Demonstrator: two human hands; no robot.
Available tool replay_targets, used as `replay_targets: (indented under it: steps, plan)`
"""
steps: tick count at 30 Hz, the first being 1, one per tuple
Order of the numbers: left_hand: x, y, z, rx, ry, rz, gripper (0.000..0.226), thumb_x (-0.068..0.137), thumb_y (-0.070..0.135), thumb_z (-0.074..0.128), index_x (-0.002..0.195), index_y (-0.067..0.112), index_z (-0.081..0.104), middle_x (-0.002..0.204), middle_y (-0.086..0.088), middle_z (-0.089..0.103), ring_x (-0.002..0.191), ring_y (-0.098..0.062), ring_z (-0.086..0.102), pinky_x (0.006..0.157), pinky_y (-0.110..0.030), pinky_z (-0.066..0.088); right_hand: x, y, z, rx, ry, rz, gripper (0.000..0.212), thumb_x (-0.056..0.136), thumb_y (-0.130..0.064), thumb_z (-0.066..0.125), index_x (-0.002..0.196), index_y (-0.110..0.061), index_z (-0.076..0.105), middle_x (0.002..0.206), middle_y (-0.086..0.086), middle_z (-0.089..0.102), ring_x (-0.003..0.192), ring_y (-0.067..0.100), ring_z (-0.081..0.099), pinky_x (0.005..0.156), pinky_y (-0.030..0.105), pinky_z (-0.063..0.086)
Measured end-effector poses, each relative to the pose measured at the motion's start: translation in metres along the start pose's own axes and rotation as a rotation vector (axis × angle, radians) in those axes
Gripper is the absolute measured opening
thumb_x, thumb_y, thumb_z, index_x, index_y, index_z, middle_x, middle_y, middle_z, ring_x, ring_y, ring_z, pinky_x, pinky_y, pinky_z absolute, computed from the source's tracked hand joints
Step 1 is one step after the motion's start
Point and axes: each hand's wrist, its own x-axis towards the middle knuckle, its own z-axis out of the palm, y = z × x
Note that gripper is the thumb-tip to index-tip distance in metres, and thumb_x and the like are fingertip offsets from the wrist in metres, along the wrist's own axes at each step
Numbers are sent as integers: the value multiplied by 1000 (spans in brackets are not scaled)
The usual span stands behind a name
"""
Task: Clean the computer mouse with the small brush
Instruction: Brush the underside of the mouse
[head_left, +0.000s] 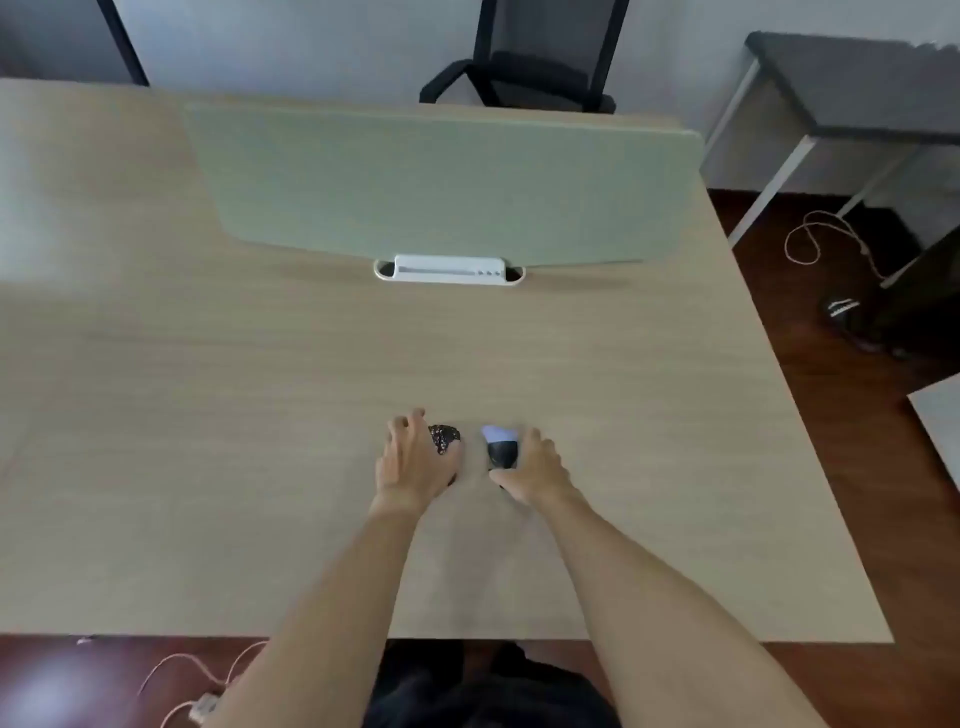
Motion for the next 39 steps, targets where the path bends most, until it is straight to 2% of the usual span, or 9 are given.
replay_targets:
  steps: [6,15,21,23,25,27,29,35,39]
  plan:
    - [-16,-14,32,-5,16,-86,93,67,55,68,139,15,27,124,-9,42,117,-33,49,88,-43,48,-1,5,27,-104,68,-54,68,86,-25,72,141,-11,34,139,10,48,129,31,48,100,40,40]
    - [-15,-30,58,-23,154,-110,83,69,47,74,135,12,39,120,-11,50,113,-33,48,89,-43,45,3,13,20,-140,59,-182,50,94,-15,47,143,-10,37,140,14,42,125,37,48,101,41,38]
    - [-7,-36,56,-55,162,-85,66,71,39,72,125,13,48,115,-9,53,104,-34,52,83,-44,48,13,24,14,-123,116,-316,21,100,-17,46,114,-9,60,119,13,54,105,36,57,91,43,46]
    - [-5,-39,55,-76,157,-44,65,70,35,72,126,14,48,115,-9,52,104,-34,52,84,-43,49,19,23,8,-51,170,-391,10,96,-16,55,87,-13,60,92,10,58,86,30,54,74,39,44]
    - [-2,-41,53,-96,141,-9,65,69,31,71,128,19,48,114,-7,51,105,-32,51,87,-42,48,23,18,1,39,240,-440,18,93,-14,60,76,-18,59,74,3,50,73,20,45,67,32,36]
    - [1,-43,49,-110,119,-1,64,68,28,69,128,23,49,114,-5,49,105,-30,50,89,-40,48,26,11,-3,60,271,-500,14,92,-12,64,100,-17,75,80,2,50,72,17,49,69,28,40]
    - [3,-44,46,-121,91,-1,64,67,25,69,128,23,50,115,-3,48,105,-29,49,90,-38,47,29,3,-2,2,260,-580,29,90,-10,68,118,-16,73,88,4,51,73,20,57,71,28,47]
    - [9,-48,46,-176,73,13,64,66,21,75,126,17,54,116,-6,51,110,-28,49,93,-28,39,29,-5,1,-231,164,-735,19,90,-9,63,104,-16,74,84,-1,40,70,26,50,65,37,46]
    - [11,-50,45,-202,71,21,63,65,22,76,125,18,57,114,-5,52,109,-27,49,92,-24,36,25,0,-10,-298,101,-698,21,93,-12,60,108,-18,73,88,1,44,74,25,52,69,37,46]
